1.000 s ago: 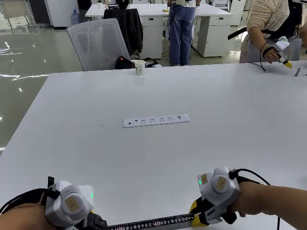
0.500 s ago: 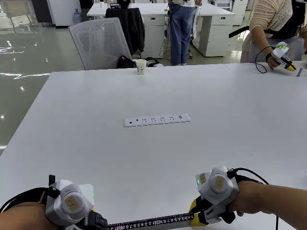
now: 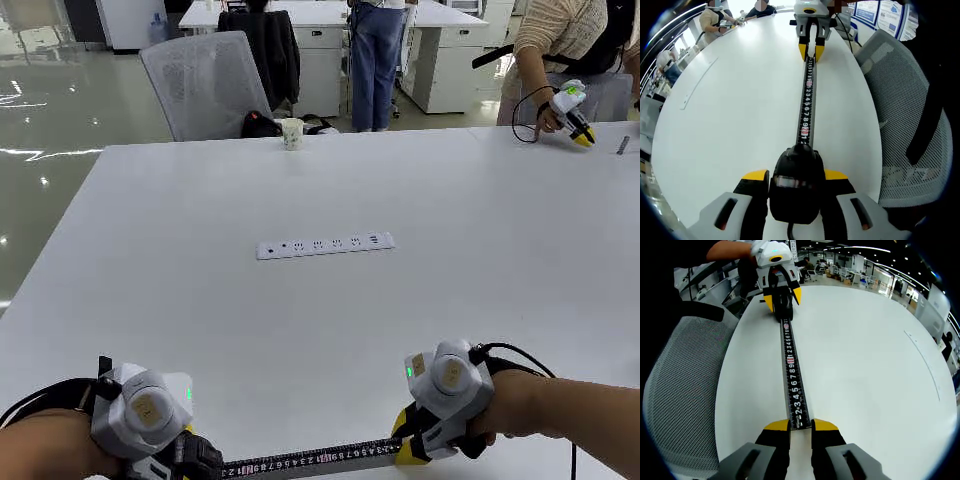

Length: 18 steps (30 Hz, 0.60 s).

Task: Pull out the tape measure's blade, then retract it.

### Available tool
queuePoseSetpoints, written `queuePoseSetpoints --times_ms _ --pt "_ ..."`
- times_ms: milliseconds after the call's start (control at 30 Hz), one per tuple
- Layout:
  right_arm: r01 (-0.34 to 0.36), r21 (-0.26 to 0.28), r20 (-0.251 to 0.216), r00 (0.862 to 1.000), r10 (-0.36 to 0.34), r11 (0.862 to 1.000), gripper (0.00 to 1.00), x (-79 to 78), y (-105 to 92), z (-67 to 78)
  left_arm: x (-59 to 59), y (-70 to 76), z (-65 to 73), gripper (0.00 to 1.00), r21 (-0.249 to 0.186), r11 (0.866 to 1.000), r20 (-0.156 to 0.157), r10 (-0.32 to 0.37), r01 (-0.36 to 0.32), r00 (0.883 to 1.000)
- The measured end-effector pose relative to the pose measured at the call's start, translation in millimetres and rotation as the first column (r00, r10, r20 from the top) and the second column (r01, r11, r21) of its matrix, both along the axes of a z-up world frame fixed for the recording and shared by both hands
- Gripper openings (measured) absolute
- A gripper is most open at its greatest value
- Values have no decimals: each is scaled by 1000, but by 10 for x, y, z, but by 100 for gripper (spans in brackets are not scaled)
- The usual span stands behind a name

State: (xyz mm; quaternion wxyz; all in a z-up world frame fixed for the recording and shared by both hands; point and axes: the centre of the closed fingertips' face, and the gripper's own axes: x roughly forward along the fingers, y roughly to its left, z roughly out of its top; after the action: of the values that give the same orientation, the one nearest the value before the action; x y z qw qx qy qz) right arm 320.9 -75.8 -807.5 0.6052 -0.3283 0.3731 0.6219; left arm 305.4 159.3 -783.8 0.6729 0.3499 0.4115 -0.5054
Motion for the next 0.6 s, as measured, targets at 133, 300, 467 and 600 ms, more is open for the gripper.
queuePoseSetpoints --times_ms 133,300,467,600 --pt "2 -9 1 1000 -2 1000 13 -7 -6 4 -10 21 18 35 2 1000 -9 -2 2 1000" --pt "-20 -22 12 1000 20 1000 15 -27 -18 3 -6 38 69 35 -14 1000 -10 7 -7 1000" --pt "-39 -37 25 999 40 999 15 -33 -51 5 -4 57 87 42 -27 999 -28 22 -23 999" --pt "-45 -46 24 999 46 998 17 -48 -61 22 -45 50 109 48 -51 999 -43 12 -14 999"
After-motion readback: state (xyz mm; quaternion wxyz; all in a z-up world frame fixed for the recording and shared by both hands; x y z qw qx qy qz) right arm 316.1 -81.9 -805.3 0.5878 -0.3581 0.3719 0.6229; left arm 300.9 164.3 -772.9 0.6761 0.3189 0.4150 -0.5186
